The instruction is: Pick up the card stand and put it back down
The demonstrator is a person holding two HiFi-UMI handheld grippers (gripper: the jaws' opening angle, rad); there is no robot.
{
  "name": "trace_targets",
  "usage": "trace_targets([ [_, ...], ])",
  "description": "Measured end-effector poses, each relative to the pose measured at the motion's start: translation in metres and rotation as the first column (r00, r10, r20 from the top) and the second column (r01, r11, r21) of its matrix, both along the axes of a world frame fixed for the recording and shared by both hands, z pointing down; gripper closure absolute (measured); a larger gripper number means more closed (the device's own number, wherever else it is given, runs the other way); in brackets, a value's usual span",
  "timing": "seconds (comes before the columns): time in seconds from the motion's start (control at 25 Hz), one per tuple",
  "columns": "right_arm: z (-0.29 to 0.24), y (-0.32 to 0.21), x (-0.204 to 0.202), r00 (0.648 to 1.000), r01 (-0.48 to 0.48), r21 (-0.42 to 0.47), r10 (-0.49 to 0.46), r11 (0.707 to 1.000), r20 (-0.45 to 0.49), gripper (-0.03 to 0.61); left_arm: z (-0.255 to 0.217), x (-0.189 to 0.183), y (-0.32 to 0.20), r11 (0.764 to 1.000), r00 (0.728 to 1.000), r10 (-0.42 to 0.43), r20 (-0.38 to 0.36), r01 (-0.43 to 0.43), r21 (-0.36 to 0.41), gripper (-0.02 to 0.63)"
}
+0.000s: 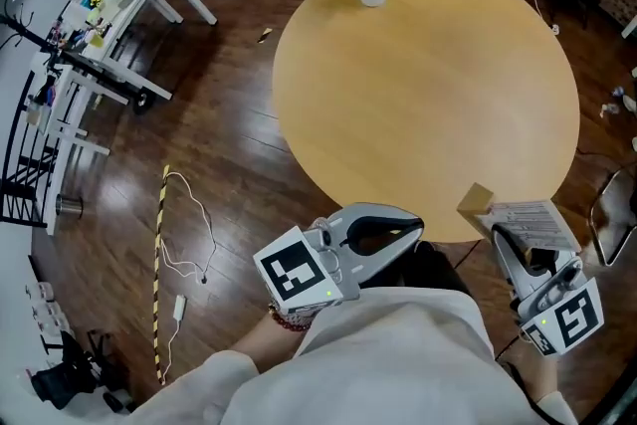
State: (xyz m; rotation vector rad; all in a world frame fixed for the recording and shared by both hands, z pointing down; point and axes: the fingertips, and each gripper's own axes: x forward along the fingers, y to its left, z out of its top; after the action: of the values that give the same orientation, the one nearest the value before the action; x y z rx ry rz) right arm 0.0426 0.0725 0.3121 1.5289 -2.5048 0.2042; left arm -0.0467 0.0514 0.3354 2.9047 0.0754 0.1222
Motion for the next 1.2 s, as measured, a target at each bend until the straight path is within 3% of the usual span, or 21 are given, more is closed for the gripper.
trace_targets([
  [0.16, -0.017, 0.024, 0.001, 1.000, 0.007, 0.020, -0.008, 1.000, 0.023, 0.446, -0.021, 0.008, 0.034, 0.999, 0.999, 0.037, -0.032, -0.036, 0.037, 0.620],
  [0.36, -0.040, 0.022, -0.010, 0.996, 0.081, 0.073, -0.083, 0.994, 0.024, 0.446, -0.049, 0.016, 0.040, 1.000, 0.996, 0.001, -0.086, -0.001, 0.005, 0.620],
  [0.56, -0.046, 0.038, 0.004, 0.997, 0.075, 0.091, -0.078, 0.993, 0.026, 0.445, -0.057, 0.029, 0.047, 0.996, 0.998, -0.034, -0.052, 0.038, 0.078, 0.620],
  [0.84, -0.040, 0.052, 0.012, 0.995, 0.062, 0.080, -0.069, 0.995, 0.077, 0.443, -0.059, 0.034, 0.051, 0.989, 0.997, -0.080, -0.020, 0.082, 0.124, 0.621],
  [1.04, -0.039, 0.056, 0.007, 0.993, 0.064, 0.072, -0.071, 0.995, 0.094, 0.443, -0.056, 0.035, 0.073, 0.989, 1.000, 0.008, -0.023, -0.004, 0.147, 0.621],
  [1.2, -0.038, 0.057, 0.012, 0.995, 0.069, 0.067, -0.074, 0.995, 0.065, 0.442, -0.058, 0.044, 0.076, 0.995, 0.998, 0.028, -0.060, -0.022, 0.100, 0.619],
])
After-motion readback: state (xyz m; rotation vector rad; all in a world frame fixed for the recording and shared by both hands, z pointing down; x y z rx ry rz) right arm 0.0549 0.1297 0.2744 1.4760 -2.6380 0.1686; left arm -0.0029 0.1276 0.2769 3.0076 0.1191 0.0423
